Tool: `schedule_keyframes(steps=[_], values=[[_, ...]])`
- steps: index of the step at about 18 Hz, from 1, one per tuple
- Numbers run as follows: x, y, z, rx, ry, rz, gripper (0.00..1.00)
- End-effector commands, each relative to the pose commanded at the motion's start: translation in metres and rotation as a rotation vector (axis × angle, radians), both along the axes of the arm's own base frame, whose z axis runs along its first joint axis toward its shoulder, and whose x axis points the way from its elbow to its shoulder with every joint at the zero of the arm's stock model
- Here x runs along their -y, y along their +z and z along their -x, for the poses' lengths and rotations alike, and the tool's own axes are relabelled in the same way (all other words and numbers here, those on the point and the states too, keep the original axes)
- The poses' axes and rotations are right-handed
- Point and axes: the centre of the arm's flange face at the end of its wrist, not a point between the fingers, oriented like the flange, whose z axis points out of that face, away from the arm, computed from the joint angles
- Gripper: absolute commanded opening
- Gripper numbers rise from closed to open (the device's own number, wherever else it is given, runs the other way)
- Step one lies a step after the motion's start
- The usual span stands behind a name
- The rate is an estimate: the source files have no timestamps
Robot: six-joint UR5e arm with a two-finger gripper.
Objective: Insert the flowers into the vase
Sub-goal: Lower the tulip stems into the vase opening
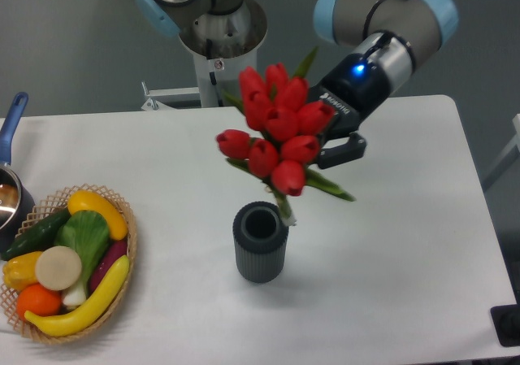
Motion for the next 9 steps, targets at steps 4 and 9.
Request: schedule_keyframes(steps=[4, 9], values=[[-0.001, -0.008, -0.005, 0.016, -0.005, 0.007, 0.34], [0.002, -0.021, -0.007, 0.045, -0.001, 0.021, 0.34]])
